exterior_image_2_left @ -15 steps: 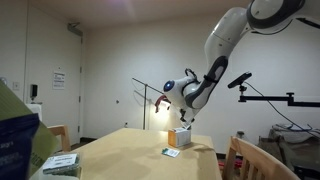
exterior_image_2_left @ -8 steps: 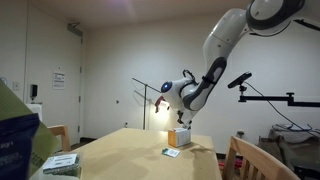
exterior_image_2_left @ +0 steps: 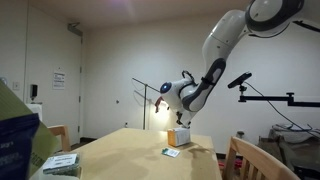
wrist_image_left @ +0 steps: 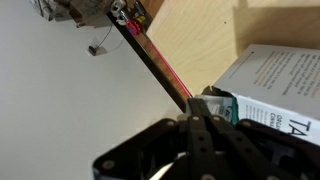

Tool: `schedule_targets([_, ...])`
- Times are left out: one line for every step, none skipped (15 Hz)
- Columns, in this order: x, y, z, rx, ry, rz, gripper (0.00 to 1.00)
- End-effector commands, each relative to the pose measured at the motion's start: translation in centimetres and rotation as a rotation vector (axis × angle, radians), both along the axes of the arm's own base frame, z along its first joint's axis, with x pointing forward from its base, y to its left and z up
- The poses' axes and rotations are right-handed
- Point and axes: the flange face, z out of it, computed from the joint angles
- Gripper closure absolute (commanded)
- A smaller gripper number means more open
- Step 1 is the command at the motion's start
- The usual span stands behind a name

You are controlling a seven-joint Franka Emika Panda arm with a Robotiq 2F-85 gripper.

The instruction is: Pick the object on the table and put it in the box

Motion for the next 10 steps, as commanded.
schedule_targets([0.5, 0.9, 0.7, -0.002, -0.009, 0.048, 1.0])
schedule_targets([0.5, 1.2, 0.9, -0.003, -0.013, 0.053, 1.0])
schedule_targets([0.5, 1.6, 1.0, -0.003, -0.014, 0.063, 1.0])
schedule_targets([0.5, 2.0, 1.1, -0.009, -0.012, 0.069, 1.0])
schedule_targets([0.5, 2.4, 1.1, -0.011, -0.009, 0.079, 1.0])
schedule_targets([0.5, 2.9, 1.3, -0.019, -0.005, 0.088, 1.0])
schedule_targets([0.5, 3.3, 1.3, -0.027, 0.0, 0.097, 1.0])
schedule_targets([0.5, 3.8, 1.4, -0.034, 0.005, 0.107, 1.0])
schedule_targets([0.5, 4.1, 1.5, -0.042, 0.01, 0.114, 1.0])
schedule_targets([0.4, 4.5, 1.5, -0.047, 0.014, 0.122, 1.0])
